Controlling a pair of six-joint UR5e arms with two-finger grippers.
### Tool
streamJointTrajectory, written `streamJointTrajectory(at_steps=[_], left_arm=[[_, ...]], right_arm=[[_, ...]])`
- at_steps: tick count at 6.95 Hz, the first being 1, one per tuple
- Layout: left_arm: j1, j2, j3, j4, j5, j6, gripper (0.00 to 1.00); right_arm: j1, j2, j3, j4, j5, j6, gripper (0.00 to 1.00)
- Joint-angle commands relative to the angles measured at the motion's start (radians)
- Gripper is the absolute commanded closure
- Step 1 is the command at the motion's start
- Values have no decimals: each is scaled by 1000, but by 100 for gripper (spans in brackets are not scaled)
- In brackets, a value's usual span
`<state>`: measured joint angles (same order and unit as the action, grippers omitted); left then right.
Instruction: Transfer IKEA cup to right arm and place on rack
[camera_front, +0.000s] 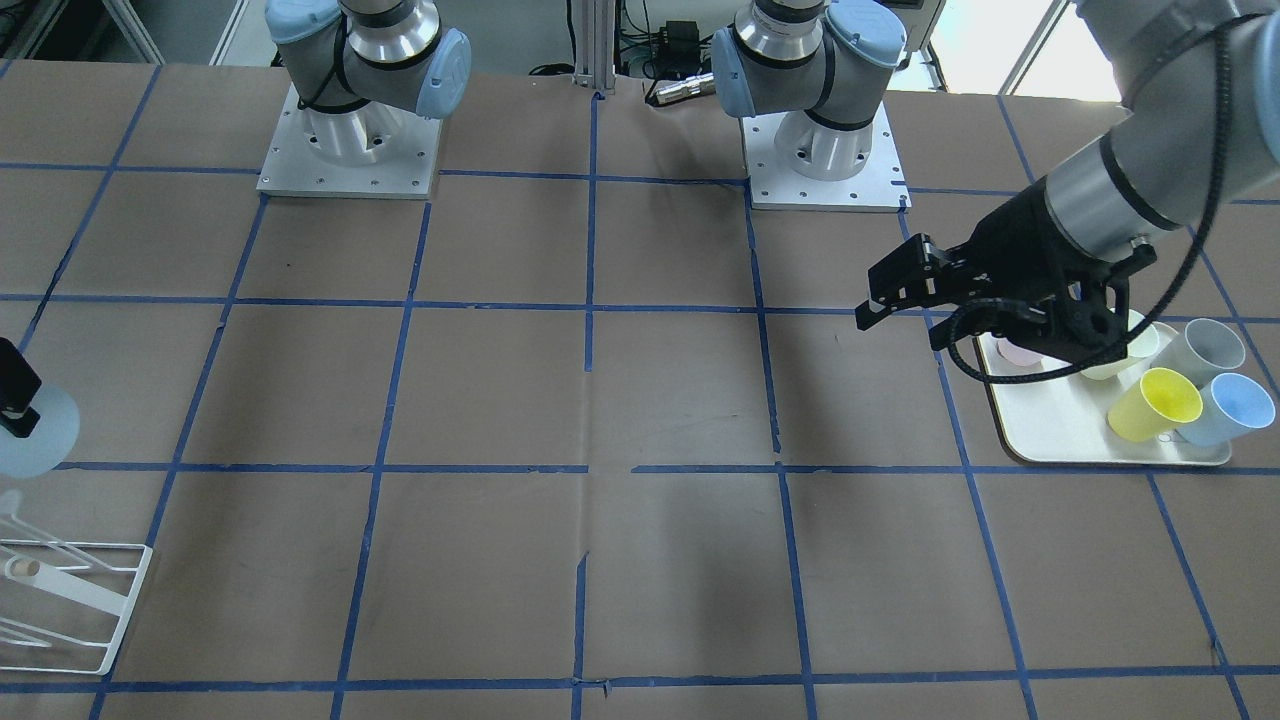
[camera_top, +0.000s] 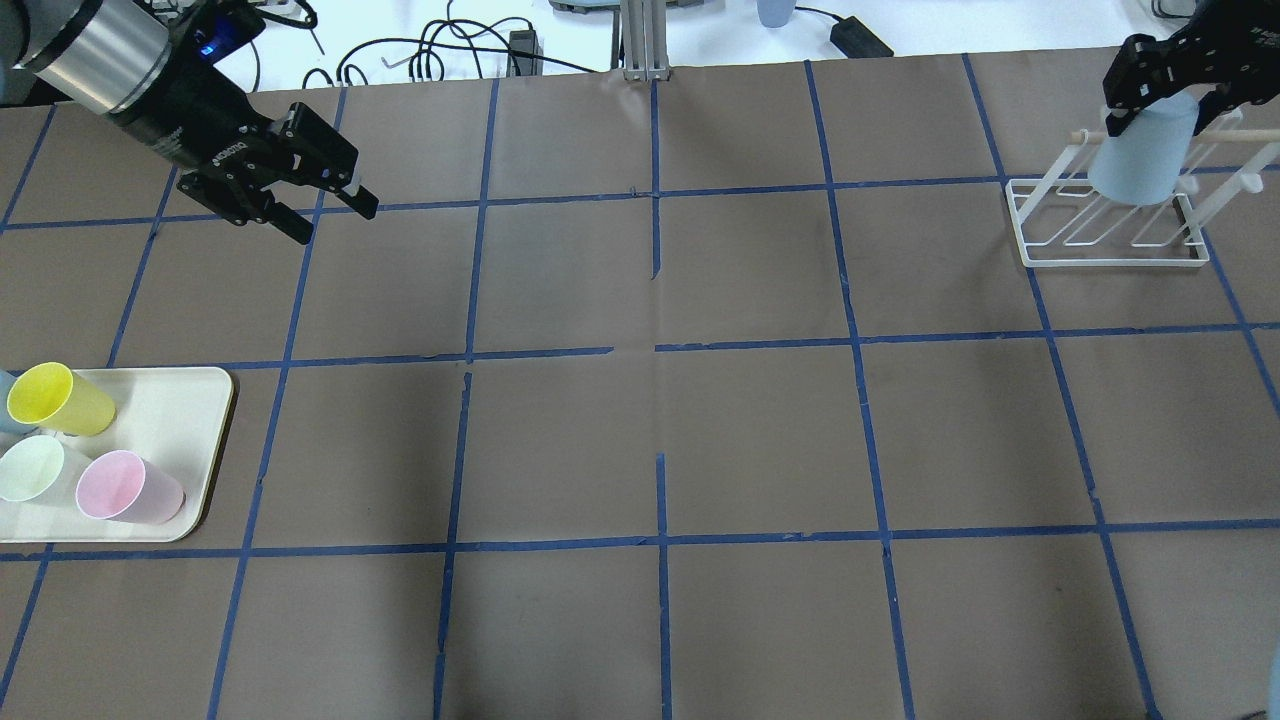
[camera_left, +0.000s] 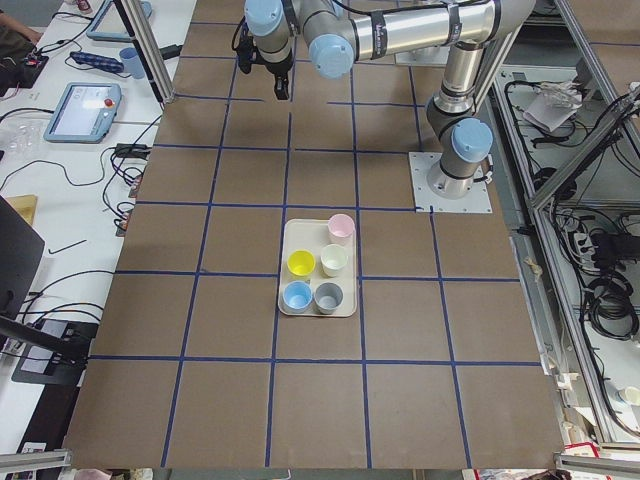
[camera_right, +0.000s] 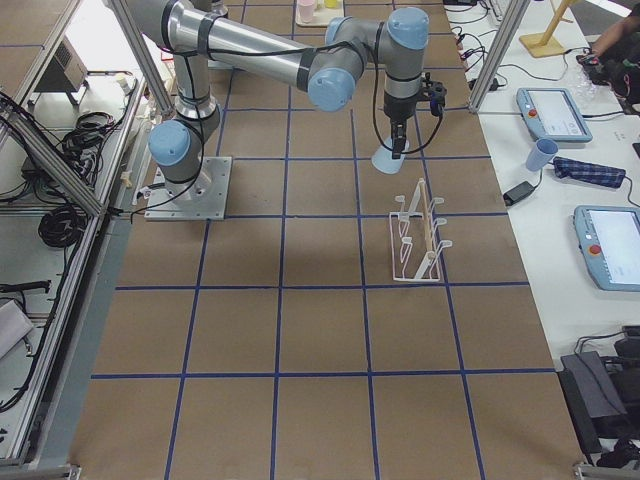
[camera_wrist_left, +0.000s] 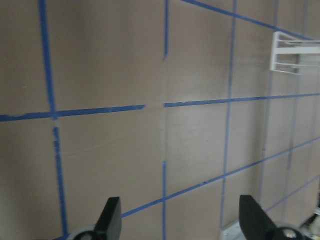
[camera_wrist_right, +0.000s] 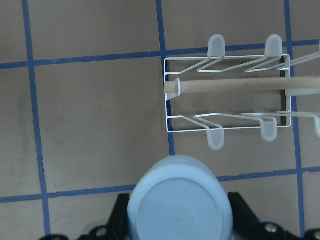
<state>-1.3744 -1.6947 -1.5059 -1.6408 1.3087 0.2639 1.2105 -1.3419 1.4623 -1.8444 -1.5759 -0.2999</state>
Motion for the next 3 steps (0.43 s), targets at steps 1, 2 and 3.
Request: streamJointTrajectory(at_steps=[1,2,3], left_arm=[[-138,47,-10,64,267,-135,0],[-176,72,-13,65,303,-200,0],[-181,95,-19,91,299,-253,0]], right_arm=[[-9,41,20,-123,-1,-38,100],[-9,50,24,-150,3,-38,100],[-31,70,23,-160,20,-38,100]])
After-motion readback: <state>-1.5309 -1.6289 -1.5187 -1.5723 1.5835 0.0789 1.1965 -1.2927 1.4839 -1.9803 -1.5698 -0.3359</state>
